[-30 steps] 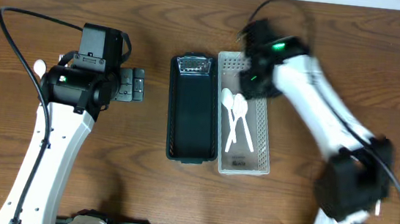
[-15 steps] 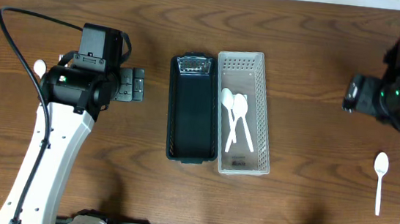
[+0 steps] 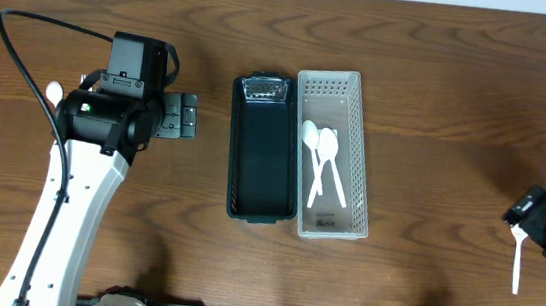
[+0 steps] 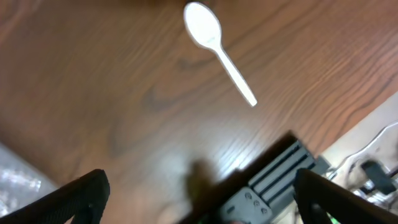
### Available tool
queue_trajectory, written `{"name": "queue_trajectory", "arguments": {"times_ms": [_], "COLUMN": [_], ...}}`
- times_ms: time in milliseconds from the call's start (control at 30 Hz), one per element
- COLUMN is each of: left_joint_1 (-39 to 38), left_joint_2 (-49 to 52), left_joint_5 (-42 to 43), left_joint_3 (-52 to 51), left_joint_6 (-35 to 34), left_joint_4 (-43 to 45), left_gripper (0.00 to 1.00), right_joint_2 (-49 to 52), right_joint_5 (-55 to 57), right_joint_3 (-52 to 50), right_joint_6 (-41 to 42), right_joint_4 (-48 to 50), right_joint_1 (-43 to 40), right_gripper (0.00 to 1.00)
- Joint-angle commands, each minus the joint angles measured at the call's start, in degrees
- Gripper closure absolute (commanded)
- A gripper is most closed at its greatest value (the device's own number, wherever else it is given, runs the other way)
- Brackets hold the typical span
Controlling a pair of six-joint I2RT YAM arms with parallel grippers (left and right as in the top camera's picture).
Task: Pack container
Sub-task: 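Grasp the last white spoon near the table edge with right gripper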
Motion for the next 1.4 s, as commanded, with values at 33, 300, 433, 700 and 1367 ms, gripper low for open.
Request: {"name": "queue_trajectory", "arguments": {"times_ms": [33, 300, 433, 700, 1367], "left_joint_1": [0.2, 0.2, 0.2, 0.2, 0.2], "left_joint_2": [0.02, 0.02, 0.02, 0.02, 0.02], "left_joint_5": [-0.09, -0.09, -0.09, -0.11, -0.11], "left_joint_3": [0.94, 0.94, 0.94, 0.94, 0.94], "left_joint_6": [-0.68, -0.46, -0.44, -0.44, -0.44], "left_joint_4": [0.09, 0.11, 0.11, 0.83, 1.4], "left_gripper": [0.02, 0.02, 0.02, 0.02, 0.02], "right_joint_2": [2.78, 18.1, 25.4, 33.94, 39.69], "right_joint_5": [-1.99, -4.79, -4.35, 0.5, -0.31], "right_joint_3": [-5.64, -7.41, -7.41, -7.41, -13.25], "right_joint_6": [-7.85, -15.15, -15.1, -16.06, -17.03], "right_joint_4": [6.69, 15.54, 18.4, 22.45, 33.22], "right_joint_1": [-3.93, -5.88, -6.43, -6.49, -6.47], "right_gripper": [0.01, 0.01, 0.01, 0.05, 0.44]}}
